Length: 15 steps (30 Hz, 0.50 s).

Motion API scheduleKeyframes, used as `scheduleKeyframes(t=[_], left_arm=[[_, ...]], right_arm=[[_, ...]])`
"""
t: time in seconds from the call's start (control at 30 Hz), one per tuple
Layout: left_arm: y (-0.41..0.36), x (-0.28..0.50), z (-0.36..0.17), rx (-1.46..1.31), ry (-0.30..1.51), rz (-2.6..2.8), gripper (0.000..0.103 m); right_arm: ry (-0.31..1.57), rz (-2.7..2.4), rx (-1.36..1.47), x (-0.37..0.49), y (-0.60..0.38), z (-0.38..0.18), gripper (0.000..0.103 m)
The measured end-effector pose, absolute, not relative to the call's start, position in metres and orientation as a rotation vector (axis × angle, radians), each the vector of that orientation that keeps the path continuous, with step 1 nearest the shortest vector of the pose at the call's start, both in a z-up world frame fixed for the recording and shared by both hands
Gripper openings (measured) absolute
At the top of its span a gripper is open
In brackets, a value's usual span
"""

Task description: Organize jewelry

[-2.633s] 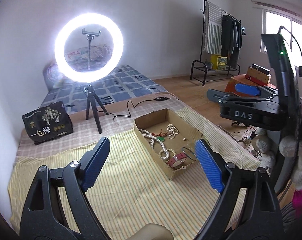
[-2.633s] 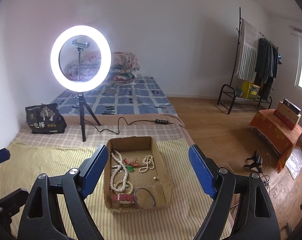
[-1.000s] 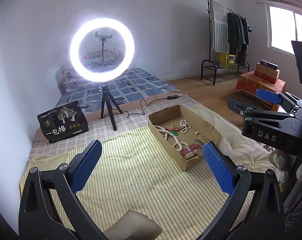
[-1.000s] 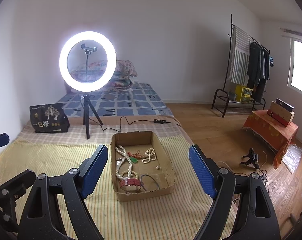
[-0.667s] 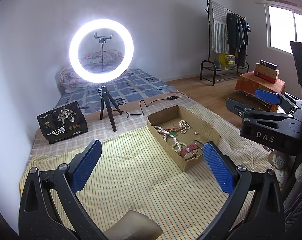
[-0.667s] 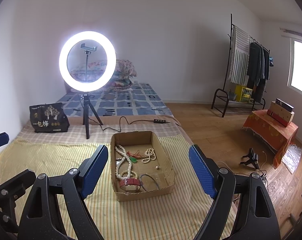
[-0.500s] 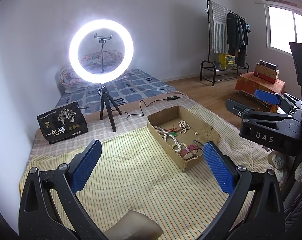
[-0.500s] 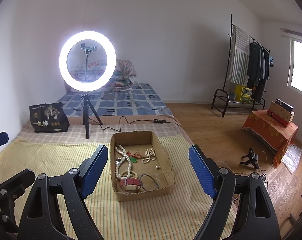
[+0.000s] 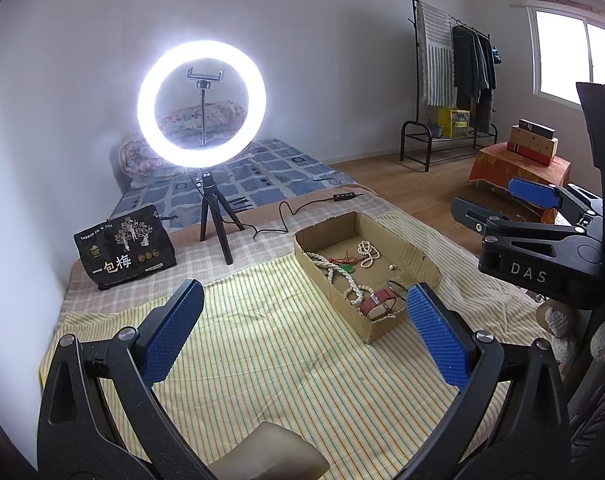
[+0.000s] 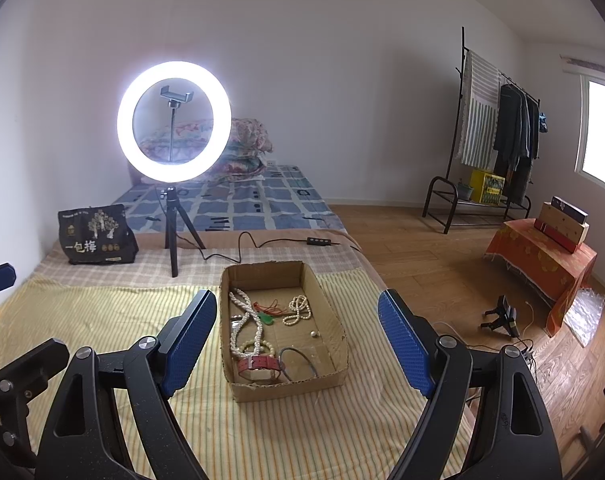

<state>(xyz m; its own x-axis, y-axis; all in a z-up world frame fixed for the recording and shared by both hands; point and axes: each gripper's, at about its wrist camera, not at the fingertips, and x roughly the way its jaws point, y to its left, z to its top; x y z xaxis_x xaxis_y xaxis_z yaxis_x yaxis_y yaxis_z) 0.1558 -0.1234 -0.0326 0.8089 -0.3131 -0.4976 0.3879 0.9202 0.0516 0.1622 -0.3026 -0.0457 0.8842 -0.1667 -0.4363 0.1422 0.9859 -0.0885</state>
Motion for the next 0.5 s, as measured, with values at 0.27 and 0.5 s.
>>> scheduleKeyframes(t=[0.27,0.5], left_arm=[[-0.1244,0.1558,-0.0331,0.157,0.507,-0.377,0.103],[-0.1249,0.1550,-0.0337,0.157,0.502,-0.376,0.103]], right_arm=[[0.462,-0.160,-0.058,0.1594,-0.3042,-0.0465,0.083],[0.467,-0.168,-0.063,0.1577,-0.3058,-0.0487,0.083]])
